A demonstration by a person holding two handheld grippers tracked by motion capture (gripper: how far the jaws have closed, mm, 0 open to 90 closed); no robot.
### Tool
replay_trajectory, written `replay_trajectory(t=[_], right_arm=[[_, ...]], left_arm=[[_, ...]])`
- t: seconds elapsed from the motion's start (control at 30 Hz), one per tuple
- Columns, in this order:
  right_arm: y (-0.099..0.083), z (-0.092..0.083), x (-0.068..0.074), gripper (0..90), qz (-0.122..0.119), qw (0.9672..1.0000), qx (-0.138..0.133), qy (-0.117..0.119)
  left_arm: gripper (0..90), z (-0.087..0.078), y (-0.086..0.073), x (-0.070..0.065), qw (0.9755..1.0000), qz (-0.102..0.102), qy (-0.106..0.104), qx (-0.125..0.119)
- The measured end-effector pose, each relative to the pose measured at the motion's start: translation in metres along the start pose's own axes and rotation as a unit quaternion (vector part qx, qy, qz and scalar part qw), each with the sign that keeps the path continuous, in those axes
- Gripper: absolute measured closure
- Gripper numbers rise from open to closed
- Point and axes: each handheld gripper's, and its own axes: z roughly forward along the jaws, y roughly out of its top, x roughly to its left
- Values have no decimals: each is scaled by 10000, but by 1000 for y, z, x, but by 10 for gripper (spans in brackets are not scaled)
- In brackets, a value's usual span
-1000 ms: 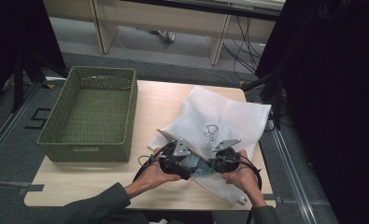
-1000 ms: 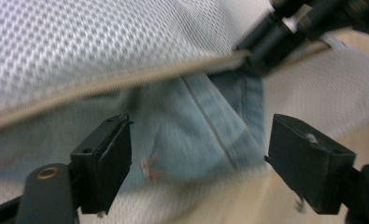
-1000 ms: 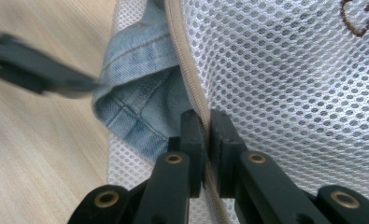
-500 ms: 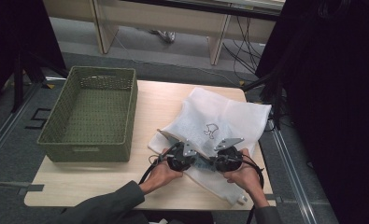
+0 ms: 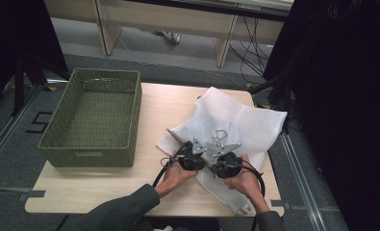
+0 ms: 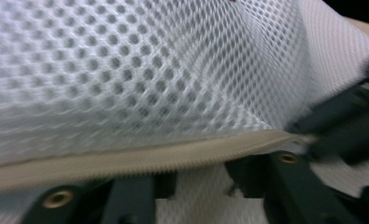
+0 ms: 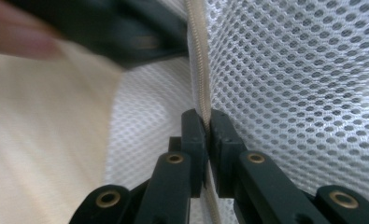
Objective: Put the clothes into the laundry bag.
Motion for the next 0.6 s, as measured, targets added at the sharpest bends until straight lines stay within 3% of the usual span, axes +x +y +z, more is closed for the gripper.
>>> replay_trajectory(t=[0.1, 0.17, 0.3, 0.33, 0.43, 0.47, 0.6], right_arm=[[-1, 3, -1, 861, -128, 9998, 103, -106], [-2, 4, -3, 861, -143, 9998, 97, -117], [-2, 4, -2, 861, -136, 9998, 117, -123], [-2, 4, -1, 860, -70, 9998, 120, -122], [-1, 4, -1, 860, -59, 9998, 152, -126], [-1, 4, -1, 860, -50, 9998, 158, -125], [-1, 4, -2, 859, -86, 9998, 130, -122]], left_arm=[[515, -15, -4, 4, 9999, -64, -74, 109], [460, -30, -8, 10, 9996, 8, -136, 231], [430, -48, -17, 24, 9989, 109, 15, 448], [424, -51, -18, 29, 9984, 229, 87, 510], [416, -48, -24, 40, 9970, 148, 108, 749], [411, -45, -27, 41, 9966, -82, 134, 803], [415, -31, -31, 50, 9960, -92, 95, 880]])
